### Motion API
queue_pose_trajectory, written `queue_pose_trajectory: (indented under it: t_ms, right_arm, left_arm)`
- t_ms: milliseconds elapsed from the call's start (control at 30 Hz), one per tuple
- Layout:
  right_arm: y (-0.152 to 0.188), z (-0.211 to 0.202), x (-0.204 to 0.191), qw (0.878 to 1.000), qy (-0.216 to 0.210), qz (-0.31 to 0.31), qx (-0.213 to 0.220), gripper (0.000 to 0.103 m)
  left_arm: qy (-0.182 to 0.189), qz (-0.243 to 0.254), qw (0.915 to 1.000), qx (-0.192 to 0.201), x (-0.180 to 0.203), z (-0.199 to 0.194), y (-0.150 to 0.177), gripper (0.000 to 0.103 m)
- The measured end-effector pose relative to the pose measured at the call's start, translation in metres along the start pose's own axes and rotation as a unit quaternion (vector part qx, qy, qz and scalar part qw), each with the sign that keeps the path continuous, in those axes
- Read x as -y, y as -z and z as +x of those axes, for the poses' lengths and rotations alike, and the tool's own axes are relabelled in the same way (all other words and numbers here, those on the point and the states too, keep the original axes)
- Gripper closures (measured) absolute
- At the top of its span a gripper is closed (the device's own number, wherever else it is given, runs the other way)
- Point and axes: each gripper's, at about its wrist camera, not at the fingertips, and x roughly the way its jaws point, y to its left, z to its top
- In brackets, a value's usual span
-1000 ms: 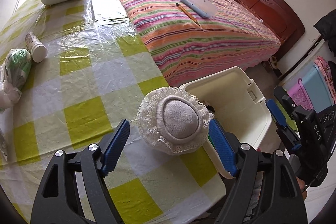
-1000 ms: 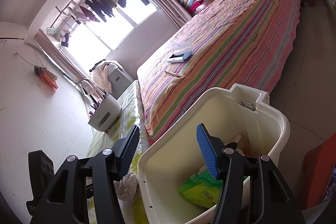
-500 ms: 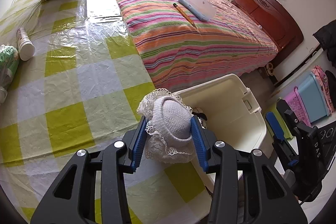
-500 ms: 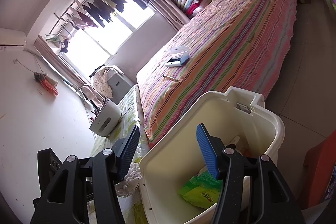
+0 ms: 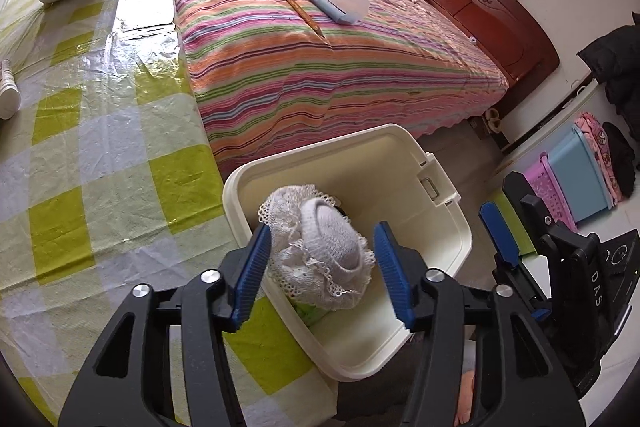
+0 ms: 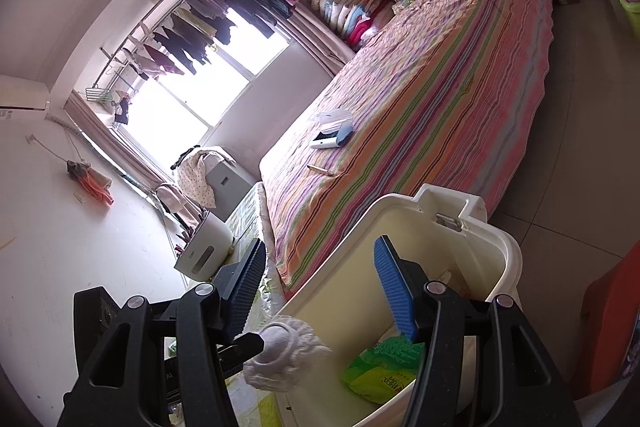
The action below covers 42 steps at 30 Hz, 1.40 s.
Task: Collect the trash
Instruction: 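Lower the knit hat with the left tool into the cream bin and open, then move both open tools back over the table toward the remaining trash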
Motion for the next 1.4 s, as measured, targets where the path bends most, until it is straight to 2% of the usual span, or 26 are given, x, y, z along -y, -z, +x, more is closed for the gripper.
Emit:
queue_pose_trajectory:
  t_ms: [33, 267, 567, 767, 900, 1067, 1300, 1400]
  right_arm:
    - [-0.001, -0.001, 0.001, 1.000, -0.001, 0.002, 0.000, 0.048]
    - [-0.001, 0.000, 0.002, 1.000, -0.010, 0.006, -0.006, 0.048]
    - [0.007, 0.010, -0.020, 0.999, -0.022, -0.022, -0.029, 0.048]
    - [0.024, 0.020, -0.052, 0.996, -0.033, -0.067, -0.045, 0.048]
    - [0.034, 0.027, -0.069, 0.994, -0.039, -0.089, -0.055, 0.048]
    - [0.049, 0.034, -0.086, 0.991, -0.045, -0.106, -0.070, 0.048]
    - [0.062, 0.044, -0.109, 0.987, -0.057, -0.125, -0.084, 0.048]
    - [0.069, 0.048, -0.122, 0.985, -0.063, -0.134, -0.090, 0.048]
  left_arm:
    - [-0.005, 0.000, 1.0000, 0.004, 0.001, 0.001, 0.001, 0.024]
    - [-0.031, 0.018, 0.9994, 0.003, -0.004, -0.015, 0.006, 0.024]
    - [-0.100, 0.054, 0.9922, 0.050, -0.042, -0.106, 0.017, 0.019]
    - [-0.157, 0.061, 0.9803, 0.103, -0.086, -0.167, 0.026, 0.019]
    - [-0.176, 0.026, 0.9751, 0.132, -0.123, -0.194, 0.033, 0.018]
    - [-0.149, -0.050, 0.9781, 0.136, -0.162, -0.212, 0.039, 0.018]
    - [-0.173, -0.058, 0.9729, 0.142, -0.183, -0.222, 0.058, 0.018]
    - [-0.176, -0.078, 0.9711, 0.141, -0.196, -0.225, 0.065, 0.018]
